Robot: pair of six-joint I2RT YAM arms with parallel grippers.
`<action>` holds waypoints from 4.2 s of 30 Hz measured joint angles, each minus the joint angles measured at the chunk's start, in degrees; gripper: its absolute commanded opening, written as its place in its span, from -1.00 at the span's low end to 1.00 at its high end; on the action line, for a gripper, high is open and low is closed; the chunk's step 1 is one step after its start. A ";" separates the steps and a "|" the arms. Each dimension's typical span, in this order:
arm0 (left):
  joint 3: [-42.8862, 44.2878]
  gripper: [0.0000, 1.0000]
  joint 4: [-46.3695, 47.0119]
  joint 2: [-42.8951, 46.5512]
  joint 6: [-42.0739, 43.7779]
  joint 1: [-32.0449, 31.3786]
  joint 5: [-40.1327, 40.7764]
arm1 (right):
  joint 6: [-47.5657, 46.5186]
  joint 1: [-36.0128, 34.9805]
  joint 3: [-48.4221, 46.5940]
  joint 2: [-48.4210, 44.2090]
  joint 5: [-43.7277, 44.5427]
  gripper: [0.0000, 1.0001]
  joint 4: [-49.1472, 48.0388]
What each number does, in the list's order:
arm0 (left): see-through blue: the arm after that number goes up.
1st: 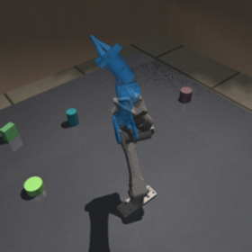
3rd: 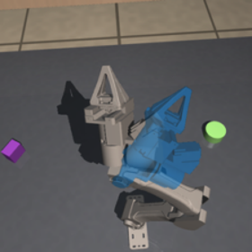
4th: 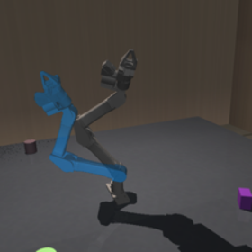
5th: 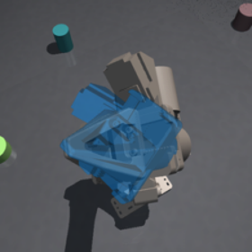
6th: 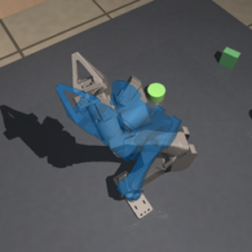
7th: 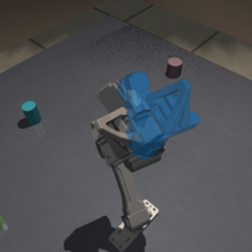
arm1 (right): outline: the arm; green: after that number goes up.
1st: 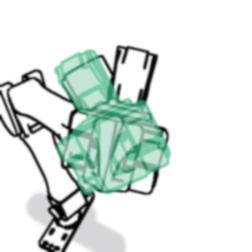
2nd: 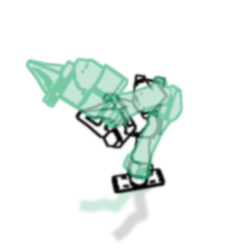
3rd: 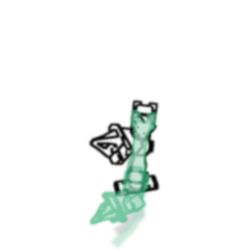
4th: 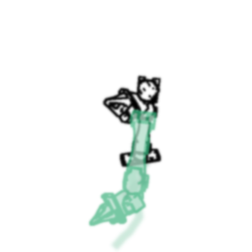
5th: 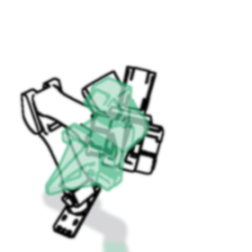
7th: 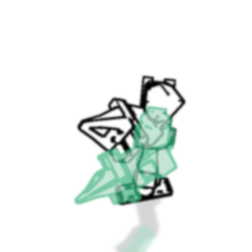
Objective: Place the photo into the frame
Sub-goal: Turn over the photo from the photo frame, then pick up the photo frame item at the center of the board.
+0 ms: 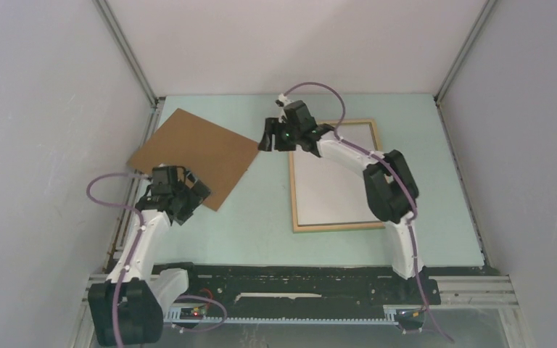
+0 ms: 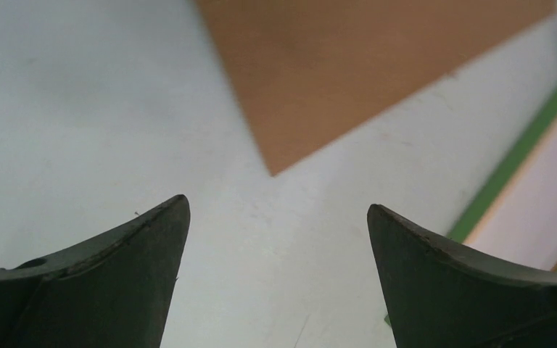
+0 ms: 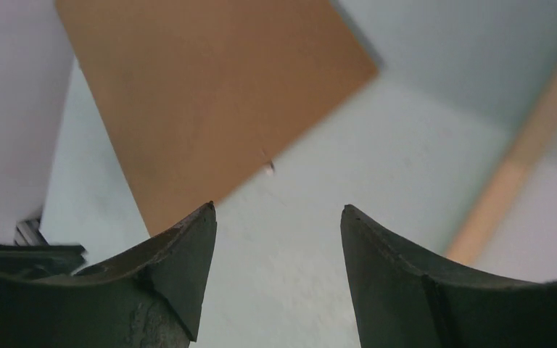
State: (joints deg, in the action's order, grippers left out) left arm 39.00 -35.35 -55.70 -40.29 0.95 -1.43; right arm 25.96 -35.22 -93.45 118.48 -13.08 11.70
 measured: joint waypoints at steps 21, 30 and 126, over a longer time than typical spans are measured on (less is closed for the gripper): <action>-11.15 1.00 15.34 -7.32 -16.87 9.57 -0.76 | 6.64 3.78 -43.19 36.28 -8.22 0.31 5.55; -11.02 1.00 22.45 -12.48 -18.73 9.73 -3.23 | 10.12 4.42 -45.40 38.45 -11.50 0.25 5.03; 9.05 0.57 9.57 3.67 -18.40 -9.86 -13.62 | 1.18 -6.78 21.51 -4.00 -12.44 0.27 -18.86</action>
State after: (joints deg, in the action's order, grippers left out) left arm 48.05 -25.78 -52.03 -58.70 -8.91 -15.05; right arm 27.14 -42.00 -71.94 114.48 -25.52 -7.16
